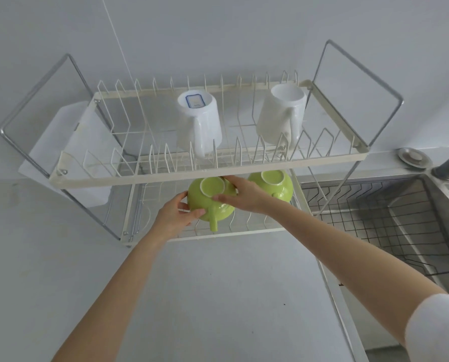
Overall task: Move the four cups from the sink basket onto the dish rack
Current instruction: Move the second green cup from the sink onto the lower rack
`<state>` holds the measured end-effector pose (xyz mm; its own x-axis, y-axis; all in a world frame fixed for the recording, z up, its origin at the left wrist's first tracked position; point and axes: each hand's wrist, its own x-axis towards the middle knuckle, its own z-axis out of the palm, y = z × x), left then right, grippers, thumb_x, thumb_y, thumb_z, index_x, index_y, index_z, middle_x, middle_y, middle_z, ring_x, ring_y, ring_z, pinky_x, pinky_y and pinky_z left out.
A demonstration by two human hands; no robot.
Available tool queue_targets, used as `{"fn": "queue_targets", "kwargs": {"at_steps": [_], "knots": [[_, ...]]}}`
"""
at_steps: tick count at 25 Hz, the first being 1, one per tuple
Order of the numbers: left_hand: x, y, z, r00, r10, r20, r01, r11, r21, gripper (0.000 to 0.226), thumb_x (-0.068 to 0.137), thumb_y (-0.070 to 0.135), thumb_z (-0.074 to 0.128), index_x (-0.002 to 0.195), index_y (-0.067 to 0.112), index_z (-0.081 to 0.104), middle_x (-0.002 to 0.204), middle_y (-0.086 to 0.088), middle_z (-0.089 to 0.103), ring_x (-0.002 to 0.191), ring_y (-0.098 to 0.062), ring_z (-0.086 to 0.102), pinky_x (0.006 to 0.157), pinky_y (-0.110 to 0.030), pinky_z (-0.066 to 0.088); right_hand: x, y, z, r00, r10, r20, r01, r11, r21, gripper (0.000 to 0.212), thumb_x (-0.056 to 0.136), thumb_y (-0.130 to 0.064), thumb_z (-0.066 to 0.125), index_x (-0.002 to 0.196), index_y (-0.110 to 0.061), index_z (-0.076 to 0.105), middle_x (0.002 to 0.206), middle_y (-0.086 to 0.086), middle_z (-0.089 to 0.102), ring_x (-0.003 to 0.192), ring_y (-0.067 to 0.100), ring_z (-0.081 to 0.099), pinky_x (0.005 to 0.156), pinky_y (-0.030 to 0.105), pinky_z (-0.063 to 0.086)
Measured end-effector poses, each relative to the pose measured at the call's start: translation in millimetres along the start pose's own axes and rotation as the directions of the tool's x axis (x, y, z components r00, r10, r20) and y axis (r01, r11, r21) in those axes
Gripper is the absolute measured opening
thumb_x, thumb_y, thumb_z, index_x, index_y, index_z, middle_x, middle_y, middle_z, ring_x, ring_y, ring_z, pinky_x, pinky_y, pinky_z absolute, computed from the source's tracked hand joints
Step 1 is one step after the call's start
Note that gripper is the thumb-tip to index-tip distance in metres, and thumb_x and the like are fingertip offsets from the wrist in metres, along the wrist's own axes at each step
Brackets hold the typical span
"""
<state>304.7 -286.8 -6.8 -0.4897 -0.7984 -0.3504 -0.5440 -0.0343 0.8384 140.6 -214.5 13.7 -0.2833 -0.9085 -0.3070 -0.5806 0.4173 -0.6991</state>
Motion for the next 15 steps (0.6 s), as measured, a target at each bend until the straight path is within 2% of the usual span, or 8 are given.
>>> {"fn": "queue_targets", "kwargs": {"at_steps": [3,7,10,15], "knots": [[9,-1,-2,1.0,-0.018,-0.024,0.018,0.999,0.034,0.072,0.079,0.016,0.07,0.141,0.01,0.034,0.122,-0.021,0.058,0.092,-0.021,0.054,0.077,-0.033,0.049,17,0,4,1.0,-0.018,-0.003,0.018,1.0,-0.008,0.056,0.084,-0.036,0.063,0.132,-0.015,0.045,0.131,0.008,0.056,0.125,0.026,0.048,0.103,0.03,0.038],[13,0,-2,0.998,0.0,-0.058,0.005,0.996,0.084,0.069,0.08,0.021,0.069,0.14,0.012,0.036,0.124,-0.017,0.058,0.096,-0.021,0.056,0.08,-0.033,0.05,29,2,4,0.999,-0.045,0.008,0.045,0.999,-0.007,0.062,0.084,-0.035,0.062,0.139,-0.019,0.037,0.141,0.005,0.048,0.133,0.022,0.04,0.108,0.028,0.031],[16,4,-1,0.999,-0.004,-0.053,0.011,0.991,0.134,0.064,0.081,0.023,0.067,0.138,0.013,0.039,0.126,-0.017,0.059,0.112,-0.031,0.057,0.098,-0.044,0.047,34,5,3,0.999,-0.02,0.027,0.02,1.0,0.0,0.067,0.085,-0.04,0.06,0.142,-0.022,0.031,0.147,0.004,0.041,0.137,0.022,0.035,0.112,0.03,0.03],[21,9,-2,0.998,-0.069,-0.009,0.069,0.986,0.153,0.058,0.083,0.02,0.065,0.134,0.007,0.042,0.126,-0.02,0.059,0.114,-0.034,0.057,0.1,-0.047,0.046,36,2,3,0.998,-0.016,0.059,0.017,1.0,-0.007,0.072,0.086,-0.041,0.057,0.147,-0.022,0.022,0.154,0.003,0.029,0.142,0.021,0.027,0.117,0.033,0.025]]}}
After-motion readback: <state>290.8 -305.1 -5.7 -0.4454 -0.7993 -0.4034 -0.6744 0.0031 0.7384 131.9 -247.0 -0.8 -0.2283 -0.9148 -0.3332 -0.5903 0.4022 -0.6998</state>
